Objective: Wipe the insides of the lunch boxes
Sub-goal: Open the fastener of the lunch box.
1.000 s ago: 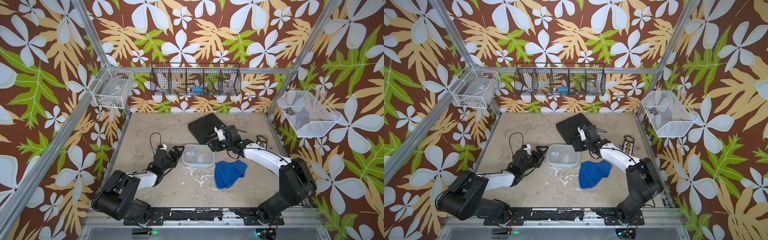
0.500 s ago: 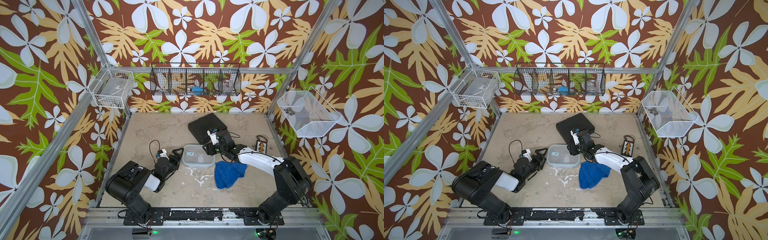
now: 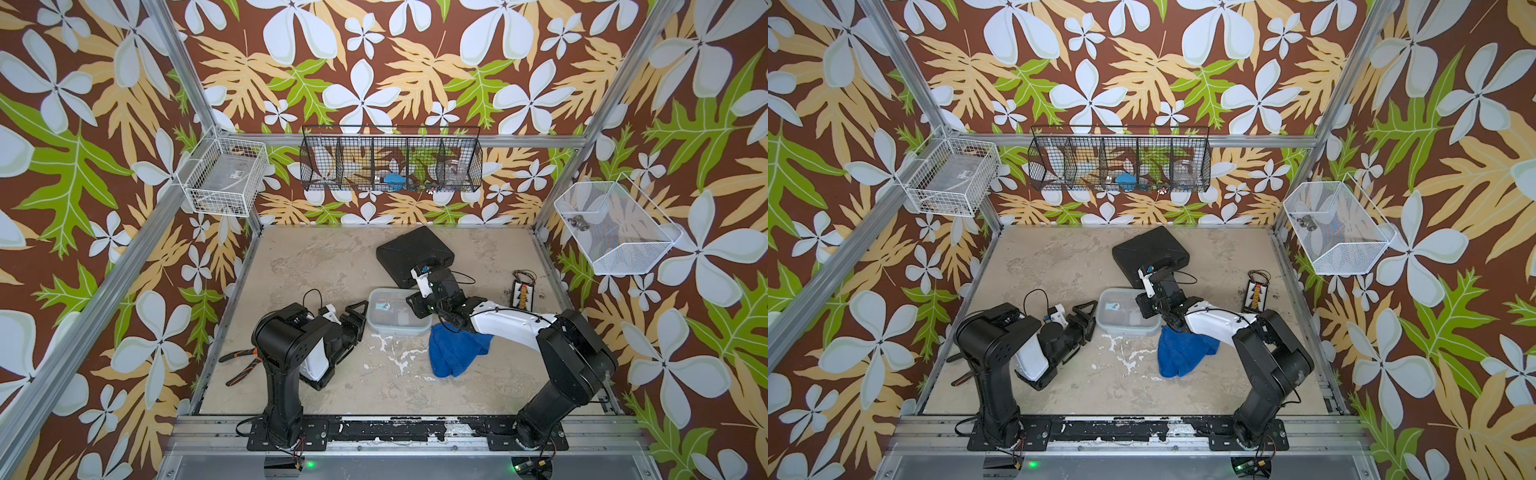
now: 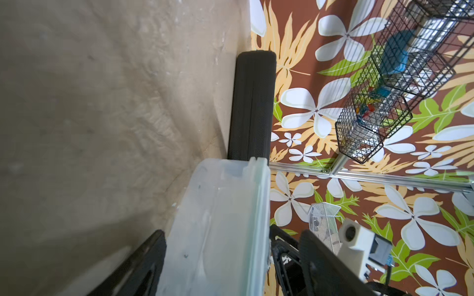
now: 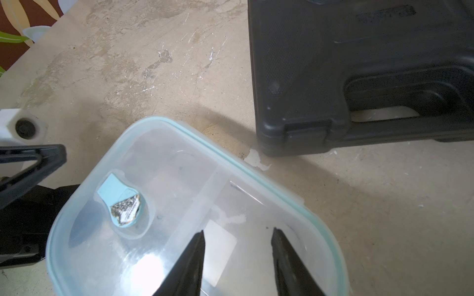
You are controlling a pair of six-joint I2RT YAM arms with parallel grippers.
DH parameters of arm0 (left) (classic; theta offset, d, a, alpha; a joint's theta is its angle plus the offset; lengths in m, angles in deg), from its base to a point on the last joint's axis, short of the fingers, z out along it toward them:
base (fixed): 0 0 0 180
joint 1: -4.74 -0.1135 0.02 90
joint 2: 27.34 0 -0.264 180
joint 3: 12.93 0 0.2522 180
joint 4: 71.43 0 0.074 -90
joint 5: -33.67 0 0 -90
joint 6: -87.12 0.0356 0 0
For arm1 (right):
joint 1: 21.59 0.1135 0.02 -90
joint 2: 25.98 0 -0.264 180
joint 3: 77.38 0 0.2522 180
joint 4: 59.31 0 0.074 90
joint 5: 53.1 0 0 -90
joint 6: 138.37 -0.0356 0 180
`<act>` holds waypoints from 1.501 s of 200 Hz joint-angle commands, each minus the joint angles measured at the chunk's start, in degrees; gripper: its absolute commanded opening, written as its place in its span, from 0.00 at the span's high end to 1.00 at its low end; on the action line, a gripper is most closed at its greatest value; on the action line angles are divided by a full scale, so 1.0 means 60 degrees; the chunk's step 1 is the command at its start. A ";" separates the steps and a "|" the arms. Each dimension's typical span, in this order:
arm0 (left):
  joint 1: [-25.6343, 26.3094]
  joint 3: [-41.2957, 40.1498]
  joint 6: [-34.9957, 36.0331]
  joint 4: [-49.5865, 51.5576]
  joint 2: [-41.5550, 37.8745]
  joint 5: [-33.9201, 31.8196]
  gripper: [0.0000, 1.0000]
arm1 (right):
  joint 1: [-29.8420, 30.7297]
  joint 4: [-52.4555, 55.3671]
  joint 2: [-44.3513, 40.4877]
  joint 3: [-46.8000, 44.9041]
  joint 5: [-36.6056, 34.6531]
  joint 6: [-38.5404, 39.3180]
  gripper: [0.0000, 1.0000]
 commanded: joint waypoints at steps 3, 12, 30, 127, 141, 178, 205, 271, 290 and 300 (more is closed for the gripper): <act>0.0048 -0.0056 -0.0135 -0.2554 0.0249 -0.0227 0.17 | 0.0031 0.1091 0.0201 -0.0048 0.0073 -0.0225 0.56; 0.0049 -0.0012 -0.0141 -0.2543 0.0268 -0.0223 0.17 | 0.0025 0.1156 0.0275 -0.0010 0.0096 -0.0224 0.56; 0.0085 0.0192 0.0015 -0.2544 0.0203 -0.0110 0.17 | 0.0032 0.1203 0.0357 0.0008 0.0128 -0.0249 0.56; 0.0426 0.0693 0.0309 -0.2560 0.0016 -0.0179 0.37 | 0.0038 0.1373 0.0530 -0.0227 0.0154 -0.0319 0.58; 0.0428 0.0731 0.0318 -0.2545 0.0027 -0.0153 0.48 | 0.0062 0.1384 0.0547 -0.0313 0.0142 -0.0362 0.58; 0.0434 0.0683 0.0273 -0.2547 0.0030 -0.0275 0.73 | 0.0233 0.1315 0.0563 -0.0573 0.0032 -0.0504 0.59; 0.0429 0.0593 0.0276 -0.2536 0.0026 -0.0361 0.89 | 0.0497 0.1205 0.0632 -0.0662 -0.0087 -0.0619 0.60; 0.0376 0.0183 0.0204 -0.2561 -0.0090 -0.0453 0.71 | 0.0721 0.1141 0.0474 -0.0258 -0.0290 -0.0927 0.58; 0.0252 -0.0043 0.0112 -0.2551 -0.0146 -0.0361 0.57 | 0.0692 0.1282 0.0197 0.0324 -0.0258 -0.0894 0.52; 0.0162 -0.0156 0.0097 -0.2533 -0.0231 -0.0281 0.52 | 0.0656 0.1341 0.0005 0.0607 -0.0184 -0.0898 0.48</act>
